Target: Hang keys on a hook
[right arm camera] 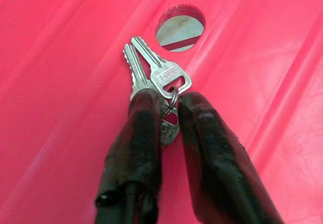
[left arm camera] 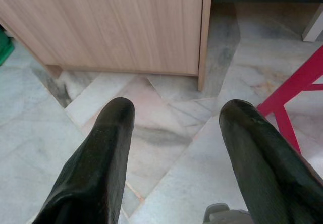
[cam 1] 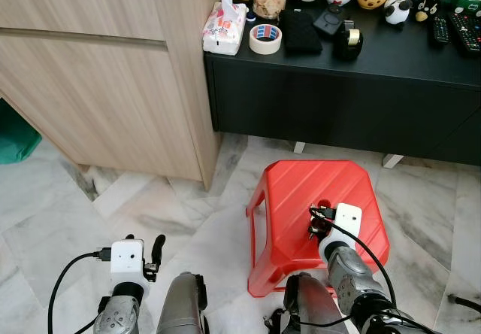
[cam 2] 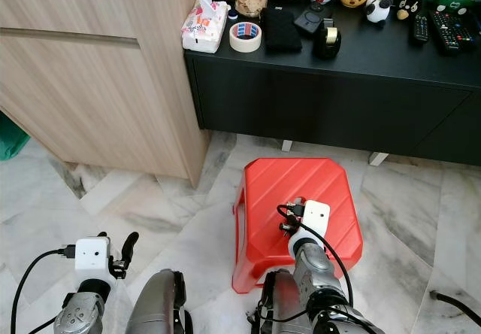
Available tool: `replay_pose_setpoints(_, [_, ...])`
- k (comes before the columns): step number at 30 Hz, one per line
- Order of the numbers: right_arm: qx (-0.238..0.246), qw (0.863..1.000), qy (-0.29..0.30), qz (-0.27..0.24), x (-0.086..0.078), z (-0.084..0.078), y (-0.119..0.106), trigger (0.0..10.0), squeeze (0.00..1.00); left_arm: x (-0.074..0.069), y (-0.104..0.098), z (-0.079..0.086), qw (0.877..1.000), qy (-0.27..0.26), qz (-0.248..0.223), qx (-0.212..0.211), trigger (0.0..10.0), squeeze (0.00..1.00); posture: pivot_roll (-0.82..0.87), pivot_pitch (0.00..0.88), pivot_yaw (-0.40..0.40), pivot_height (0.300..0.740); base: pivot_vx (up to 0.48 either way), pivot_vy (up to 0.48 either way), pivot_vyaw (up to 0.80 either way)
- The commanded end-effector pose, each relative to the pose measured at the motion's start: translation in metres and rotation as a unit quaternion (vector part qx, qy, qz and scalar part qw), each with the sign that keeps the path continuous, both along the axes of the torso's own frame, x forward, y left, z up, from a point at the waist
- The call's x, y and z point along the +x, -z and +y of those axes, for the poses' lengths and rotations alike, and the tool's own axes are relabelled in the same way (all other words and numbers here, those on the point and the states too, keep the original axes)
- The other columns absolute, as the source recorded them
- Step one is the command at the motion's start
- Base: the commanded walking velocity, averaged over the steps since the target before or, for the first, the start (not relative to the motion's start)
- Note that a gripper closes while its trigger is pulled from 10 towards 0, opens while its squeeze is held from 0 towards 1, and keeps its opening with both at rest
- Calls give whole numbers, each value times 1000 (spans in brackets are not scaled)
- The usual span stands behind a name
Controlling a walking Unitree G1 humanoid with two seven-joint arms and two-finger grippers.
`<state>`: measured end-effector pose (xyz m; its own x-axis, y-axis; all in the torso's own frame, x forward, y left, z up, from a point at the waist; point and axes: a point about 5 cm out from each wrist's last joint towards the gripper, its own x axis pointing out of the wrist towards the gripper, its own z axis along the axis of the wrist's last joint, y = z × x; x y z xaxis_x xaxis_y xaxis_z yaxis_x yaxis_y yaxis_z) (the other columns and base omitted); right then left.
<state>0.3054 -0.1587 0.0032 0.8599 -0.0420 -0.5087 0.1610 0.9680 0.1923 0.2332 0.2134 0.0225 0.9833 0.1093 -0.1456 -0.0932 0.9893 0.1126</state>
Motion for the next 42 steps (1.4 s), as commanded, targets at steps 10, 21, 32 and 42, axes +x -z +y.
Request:
replay_pose_setpoints(10, [4, 1000, 7, 30, -12, -4, 13, 0, 0, -5, 7, 2, 1000, 3, 15, 9, 10000, 0, 161, 208, -15, 621, 0, 0, 0])
replay_pose_setpoints(21, [-12, 1000, -1, -27, -1, -4, -2, 0, 0, -4, 12, 5, 1000, -2, 28, 9, 10000, 0, 147, 210, -9, 621, 0, 0, 0])
replay_pose_setpoints(32, [-17, 984, -27, -173, 2, 4, -31, 10000, 0, -5, 34, 6, 996, -13, 83, 3, 10000, 0, 96, 161, -6, 621, 0, 0, 0])
replay_pose_setpoints(42, [-23, 980, -17, -199, -2, -2, -38, 10000, 0, -29, 67, 16, 983, -38, 182, 0, 10000, 0, 74, 96, -12, 641, 0, 0, 0])
